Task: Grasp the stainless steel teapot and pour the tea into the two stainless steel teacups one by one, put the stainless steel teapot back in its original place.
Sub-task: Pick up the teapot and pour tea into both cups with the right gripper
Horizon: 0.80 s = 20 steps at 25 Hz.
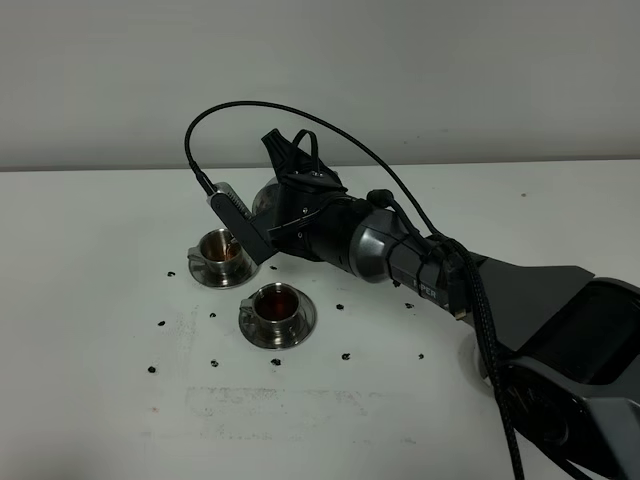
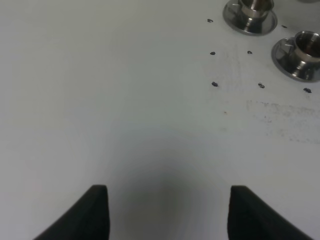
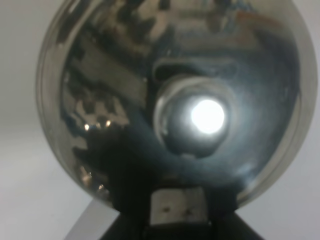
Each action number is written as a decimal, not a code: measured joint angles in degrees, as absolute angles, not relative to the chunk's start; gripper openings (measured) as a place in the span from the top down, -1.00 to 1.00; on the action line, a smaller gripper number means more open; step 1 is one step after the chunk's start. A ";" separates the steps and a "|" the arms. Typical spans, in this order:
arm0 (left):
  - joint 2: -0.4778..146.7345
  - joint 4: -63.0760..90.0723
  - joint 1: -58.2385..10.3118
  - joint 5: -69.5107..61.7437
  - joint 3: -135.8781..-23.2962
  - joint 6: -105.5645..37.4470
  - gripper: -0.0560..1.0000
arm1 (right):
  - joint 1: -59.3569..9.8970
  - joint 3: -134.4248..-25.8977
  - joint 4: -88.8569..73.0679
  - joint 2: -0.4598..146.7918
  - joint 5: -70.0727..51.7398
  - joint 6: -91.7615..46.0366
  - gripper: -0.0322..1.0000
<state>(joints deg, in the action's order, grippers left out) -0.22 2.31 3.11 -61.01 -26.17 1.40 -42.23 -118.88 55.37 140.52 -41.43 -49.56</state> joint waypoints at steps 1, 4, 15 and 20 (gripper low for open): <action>-0.22 2.31 3.11 -61.01 -26.17 1.40 -0.05 | -42.23 -118.88 55.61 140.52 -41.43 -49.56 0.56; -0.22 2.31 3.11 -61.01 -26.17 1.40 -0.05 | -42.23 -118.88 56.48 140.52 -41.43 -49.56 0.56; -0.22 2.31 3.11 -61.01 -26.17 1.40 -0.05 | -42.23 -118.88 56.72 140.52 -41.13 -49.56 0.56; -0.22 2.31 3.11 -61.01 -26.17 1.40 -0.05 | -42.23 -118.88 56.89 140.52 -40.96 -49.56 0.56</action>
